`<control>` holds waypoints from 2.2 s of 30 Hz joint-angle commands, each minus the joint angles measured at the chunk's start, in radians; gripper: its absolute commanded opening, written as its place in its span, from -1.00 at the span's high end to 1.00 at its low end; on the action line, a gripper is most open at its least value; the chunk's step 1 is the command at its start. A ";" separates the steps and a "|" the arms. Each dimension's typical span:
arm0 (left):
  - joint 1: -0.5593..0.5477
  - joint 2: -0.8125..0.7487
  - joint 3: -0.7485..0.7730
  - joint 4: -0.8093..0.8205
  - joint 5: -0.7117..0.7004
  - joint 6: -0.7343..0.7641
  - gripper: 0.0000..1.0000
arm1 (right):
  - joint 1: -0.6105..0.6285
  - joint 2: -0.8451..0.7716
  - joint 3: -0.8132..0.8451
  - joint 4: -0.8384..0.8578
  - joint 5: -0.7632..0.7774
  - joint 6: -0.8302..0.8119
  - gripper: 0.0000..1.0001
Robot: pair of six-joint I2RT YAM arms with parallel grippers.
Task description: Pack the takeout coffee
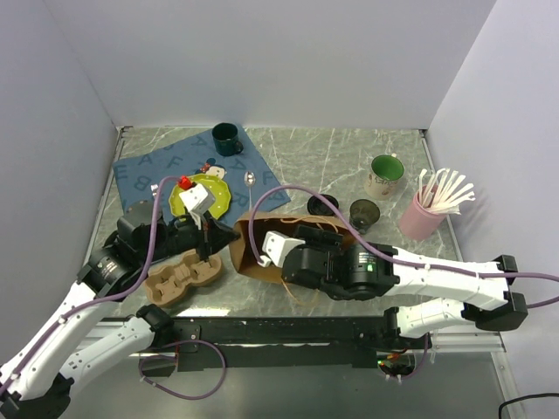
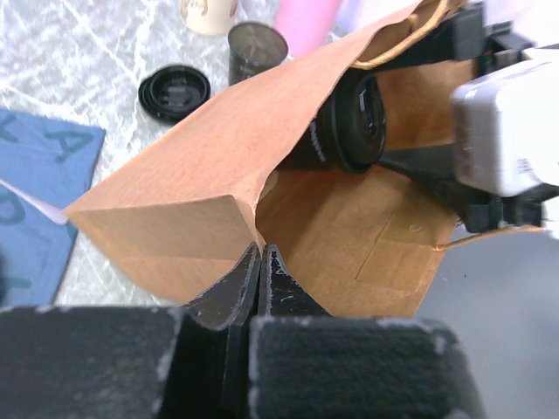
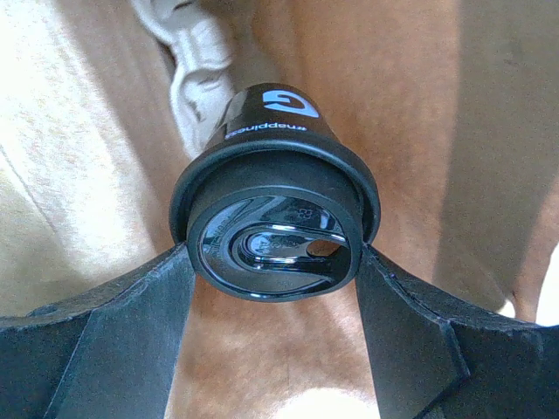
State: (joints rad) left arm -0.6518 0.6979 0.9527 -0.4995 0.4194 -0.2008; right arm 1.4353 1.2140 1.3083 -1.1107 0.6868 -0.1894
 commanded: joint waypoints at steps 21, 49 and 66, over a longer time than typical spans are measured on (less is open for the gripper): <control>-0.014 0.124 0.046 0.061 0.039 0.098 0.98 | -0.202 -0.126 -0.126 0.215 -0.200 -0.226 0.03; -0.014 0.181 0.132 -0.045 0.108 -0.045 0.98 | -0.300 0.028 -0.238 0.483 -0.303 -0.387 0.05; -0.014 0.192 0.115 -0.060 0.130 -0.111 0.98 | -0.342 0.058 -0.371 0.632 -0.216 -0.386 0.06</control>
State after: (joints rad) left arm -0.6624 0.8928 1.0435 -0.5743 0.5030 -0.2832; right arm 1.1114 1.2598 0.9428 -0.5396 0.4442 -0.5789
